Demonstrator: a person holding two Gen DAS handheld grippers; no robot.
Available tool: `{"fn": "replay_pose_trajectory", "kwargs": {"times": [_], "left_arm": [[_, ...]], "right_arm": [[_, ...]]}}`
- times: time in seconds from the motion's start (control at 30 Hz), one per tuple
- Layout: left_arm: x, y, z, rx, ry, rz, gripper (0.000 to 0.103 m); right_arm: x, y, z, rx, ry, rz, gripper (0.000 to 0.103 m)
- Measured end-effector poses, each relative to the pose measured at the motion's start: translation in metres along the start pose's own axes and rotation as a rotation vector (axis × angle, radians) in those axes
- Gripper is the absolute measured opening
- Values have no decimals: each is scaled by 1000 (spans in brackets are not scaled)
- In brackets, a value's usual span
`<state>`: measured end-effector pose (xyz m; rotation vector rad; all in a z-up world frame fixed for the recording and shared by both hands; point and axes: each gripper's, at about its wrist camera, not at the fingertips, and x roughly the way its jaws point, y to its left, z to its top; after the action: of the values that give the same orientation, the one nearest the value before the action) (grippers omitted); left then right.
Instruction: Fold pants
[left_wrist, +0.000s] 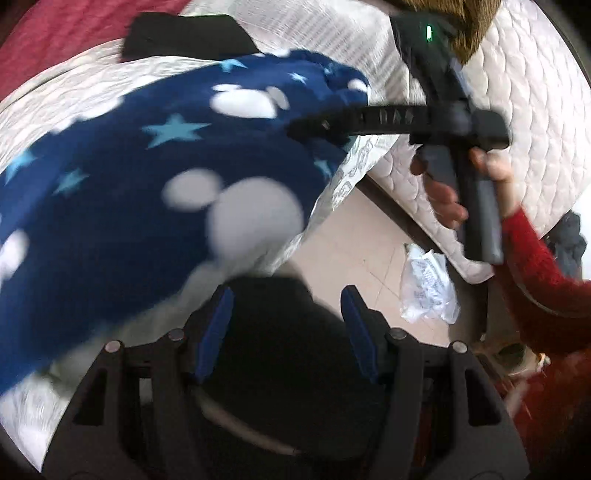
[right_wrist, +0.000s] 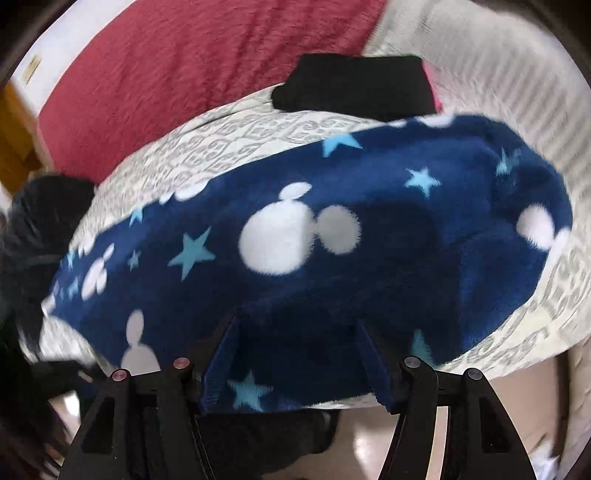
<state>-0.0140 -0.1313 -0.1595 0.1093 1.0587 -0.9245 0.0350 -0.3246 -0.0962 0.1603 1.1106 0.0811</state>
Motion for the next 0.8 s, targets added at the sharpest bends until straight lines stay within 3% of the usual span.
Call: {"fn": "replay_pose_trajectory", "kwargs": {"times": [0.1,0.23,0.47,0.57,0.63,0.73,0.8], "left_arm": [[12,-14,29,58,-61,72,62],[8,-24,50,117,-131,114,62],[15,-12,74,115,-133,124,61],[36,-10,79,110,-51,103,18],[37,-23,67,157,-29,98,18],[35,-48,43,297,-48,201,18],[38,-48,38,307,-45,224,18]], "right_arm": [[-5,-15,4,103,-17,36,65],[-22,-31,2,148,-37,22,65],[-27,-44,0,191,-53,22,65],[-27,-51,3,223,-62,25,65],[-29,-57,3,237,-65,17,65],[-33,-72,2,272,-83,6,65],[-30,-85,3,327,-70,-5,65]]}}
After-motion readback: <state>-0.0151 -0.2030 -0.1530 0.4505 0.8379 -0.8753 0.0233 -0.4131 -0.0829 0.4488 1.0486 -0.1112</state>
